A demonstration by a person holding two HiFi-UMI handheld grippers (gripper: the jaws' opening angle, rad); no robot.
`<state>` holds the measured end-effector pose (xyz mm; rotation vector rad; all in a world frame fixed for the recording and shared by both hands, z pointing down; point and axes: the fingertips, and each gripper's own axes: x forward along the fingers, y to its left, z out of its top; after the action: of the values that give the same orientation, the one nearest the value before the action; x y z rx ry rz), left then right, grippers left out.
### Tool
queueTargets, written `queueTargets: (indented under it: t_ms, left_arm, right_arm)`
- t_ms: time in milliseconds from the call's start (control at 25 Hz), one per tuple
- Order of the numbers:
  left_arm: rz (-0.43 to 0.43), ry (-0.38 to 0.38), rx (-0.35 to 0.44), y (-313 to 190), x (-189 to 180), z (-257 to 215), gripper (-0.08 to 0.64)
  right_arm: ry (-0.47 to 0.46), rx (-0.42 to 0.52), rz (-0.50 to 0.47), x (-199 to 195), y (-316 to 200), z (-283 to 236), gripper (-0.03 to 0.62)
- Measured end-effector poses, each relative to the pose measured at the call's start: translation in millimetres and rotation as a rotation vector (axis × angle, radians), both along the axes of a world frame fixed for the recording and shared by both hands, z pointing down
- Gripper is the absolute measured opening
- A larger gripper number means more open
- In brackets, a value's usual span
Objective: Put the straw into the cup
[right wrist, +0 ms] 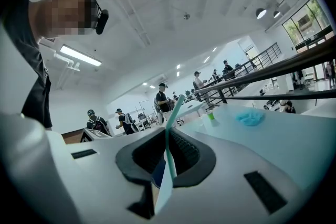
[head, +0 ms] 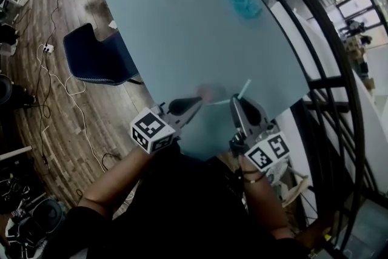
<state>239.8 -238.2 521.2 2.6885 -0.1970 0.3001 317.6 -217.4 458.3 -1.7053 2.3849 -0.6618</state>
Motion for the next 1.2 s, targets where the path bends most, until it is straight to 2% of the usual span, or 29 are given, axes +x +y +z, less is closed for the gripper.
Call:
queueTargets:
  t_ms: [360,800,1200]
  left_arm:
    - [-0.028,-0.013,0.017,-11.3,-3.5,22.0,0.011]
    - [-0.061,-0.051,-0.015,-17.3,-12.5,50.5,0.011]
    - [-0.051,-0.072,-0.038,-11.1,-13.4,56.0,0.011]
  right_arm:
    - [0.004,-0.018,-0.038,-2.0,-26.1,35.3,0.031]
    - [-0.003,-0.106,-0.036,0.5,-38.2,98.9,0.031]
    - [-0.028,-0.192,-0.011,5.3,-32.0,151.8,0.031]
